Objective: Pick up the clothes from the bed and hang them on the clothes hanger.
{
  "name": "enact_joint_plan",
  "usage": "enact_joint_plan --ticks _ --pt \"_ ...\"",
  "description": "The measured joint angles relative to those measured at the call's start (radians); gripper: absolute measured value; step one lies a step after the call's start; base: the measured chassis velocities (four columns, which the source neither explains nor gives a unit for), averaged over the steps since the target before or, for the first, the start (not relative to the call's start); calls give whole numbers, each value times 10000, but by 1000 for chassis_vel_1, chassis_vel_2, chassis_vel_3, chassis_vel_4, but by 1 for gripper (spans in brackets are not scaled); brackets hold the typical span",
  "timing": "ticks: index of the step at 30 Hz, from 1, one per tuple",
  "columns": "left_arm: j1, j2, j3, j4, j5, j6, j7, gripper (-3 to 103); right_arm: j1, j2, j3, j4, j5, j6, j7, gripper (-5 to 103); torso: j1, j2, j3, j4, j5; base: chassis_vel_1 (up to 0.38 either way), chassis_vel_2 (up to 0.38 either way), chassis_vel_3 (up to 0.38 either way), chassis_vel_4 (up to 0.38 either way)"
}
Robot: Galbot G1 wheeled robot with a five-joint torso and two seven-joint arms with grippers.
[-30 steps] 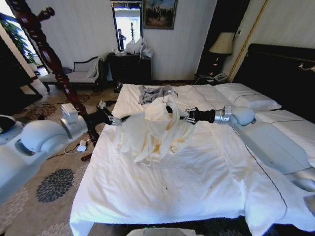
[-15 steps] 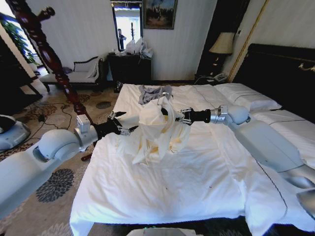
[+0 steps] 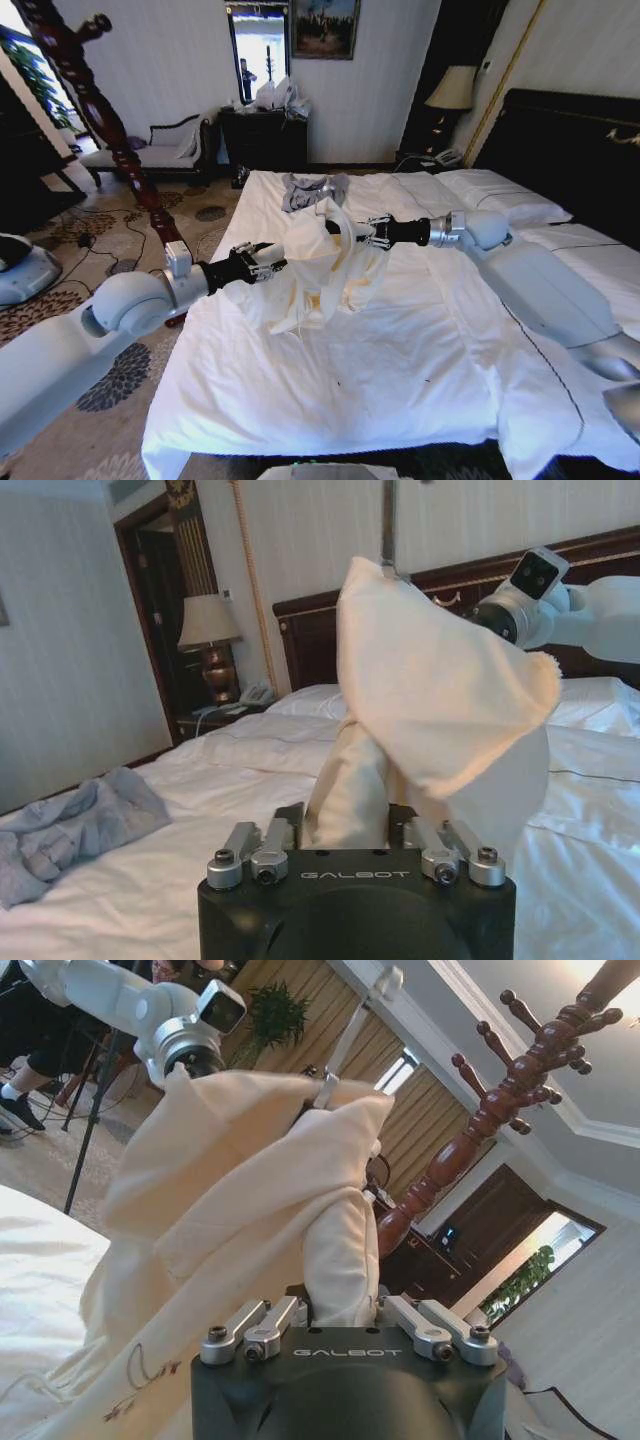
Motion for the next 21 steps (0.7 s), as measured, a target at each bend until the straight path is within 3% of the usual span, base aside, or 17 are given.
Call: enact_joint_plan --ticks 2,5,12,13,15,16,19,20,21 --pt "-1 -14 6 2 0 0 -4 42 0 -31 0 66 48 8 5 22 0 1 0 -1 -3 0 0 0 0" --pt "-1 -47 5 -52 -34 0 19 26 -1 -91 -21 198 213 67 122 22 0 0 -1 -3 0 0 0 0 0" --pt "95 -47 -34 -88 -49 13 45 20 1 -133 -81 251 734 -3 637 24 -1 0 0 -1 -2 0 0 0 0" --pt "144 -46 -64 -54 -30 25 32 19 11 -139 -81 204 890 -54 663 34 -1 1 -1 -3 -1 0 0 0 0" --pt "179 -49 -94 -30 -19 29 18 19 13 -141 -81 160 1023 -72 673 34 -1 0 0 -3 -1 0 0 0 0" --pt "226 -75 -135 4 -18 29 27 18 13 -145 -89 104 1234 -77 677 45 0 1 0 -1 -1 0 0 0 0" --pt "263 -121 -174 106 2 26 23 18 12 -162 -90 42 1331 -74 678 45 0 0 0 -1 -2 0 0 0 0" --pt "270 -148 -203 182 15 20 22 18 9 -171 -84 5 1330 -49 676 56 -1 0 0 -2 -1 0 0 0 0" --pt "273 -175 -238 261 23 10 19 18 4 -181 -63 -43 1330 -12 671 56 0 0 0 -3 -1 0 0 0 0"
